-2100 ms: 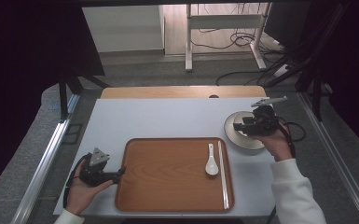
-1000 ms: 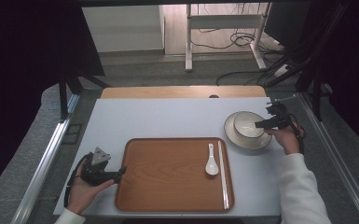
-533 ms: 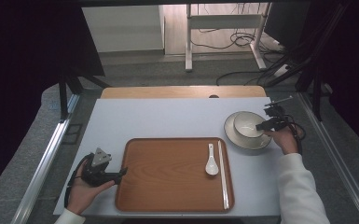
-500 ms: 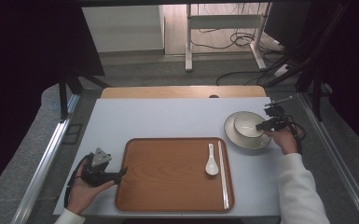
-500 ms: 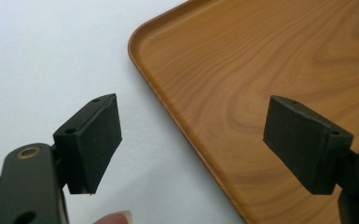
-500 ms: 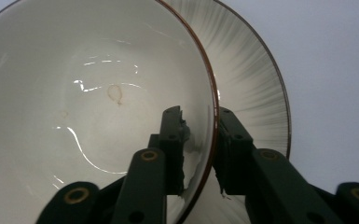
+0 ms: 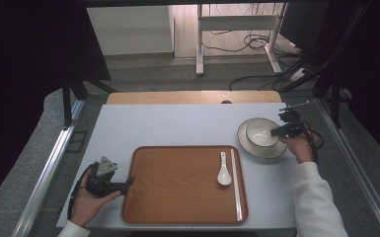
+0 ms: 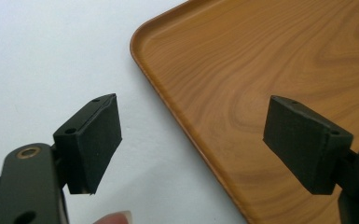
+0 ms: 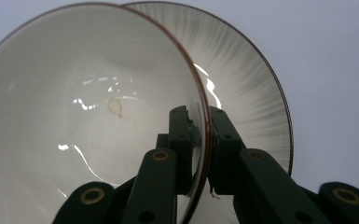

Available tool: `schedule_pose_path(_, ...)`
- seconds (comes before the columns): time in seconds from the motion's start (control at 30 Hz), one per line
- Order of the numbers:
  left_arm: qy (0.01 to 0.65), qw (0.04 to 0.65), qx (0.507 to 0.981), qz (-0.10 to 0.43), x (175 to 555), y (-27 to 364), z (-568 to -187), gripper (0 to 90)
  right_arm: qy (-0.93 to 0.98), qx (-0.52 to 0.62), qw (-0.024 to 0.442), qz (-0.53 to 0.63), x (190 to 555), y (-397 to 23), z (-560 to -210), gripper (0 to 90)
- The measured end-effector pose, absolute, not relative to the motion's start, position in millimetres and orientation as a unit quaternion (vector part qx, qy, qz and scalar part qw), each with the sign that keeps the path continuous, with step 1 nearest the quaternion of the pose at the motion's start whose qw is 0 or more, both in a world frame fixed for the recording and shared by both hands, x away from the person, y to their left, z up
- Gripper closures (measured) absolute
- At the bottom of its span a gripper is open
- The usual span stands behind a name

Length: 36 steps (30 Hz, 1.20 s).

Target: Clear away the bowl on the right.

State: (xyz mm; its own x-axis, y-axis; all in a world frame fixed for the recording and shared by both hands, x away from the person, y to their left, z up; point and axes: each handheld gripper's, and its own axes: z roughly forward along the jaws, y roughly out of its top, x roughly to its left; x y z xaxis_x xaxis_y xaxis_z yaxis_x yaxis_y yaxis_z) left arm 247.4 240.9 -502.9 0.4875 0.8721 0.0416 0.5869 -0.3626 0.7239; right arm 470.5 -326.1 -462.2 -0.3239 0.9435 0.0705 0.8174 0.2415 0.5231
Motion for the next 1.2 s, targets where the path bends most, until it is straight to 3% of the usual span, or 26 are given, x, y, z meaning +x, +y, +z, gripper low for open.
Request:
schedule_pose_path(0.67, 0.458, 0.33, 0.797, 0.217, 247.3, 242.1, -501.9, 18.9, 0.776, 0.535, 0.174, 0.286, 452.0, -320.6, -434.7, 82.5)
schedule_pose_path(1.2, 0.458, 0.332, 0.795, 0.218, 247.2, 241.7, -500.5, 18.9, 0.793, 0.482, 0.145, 0.343, 425.5, -299.7, -408.4, 82.4)
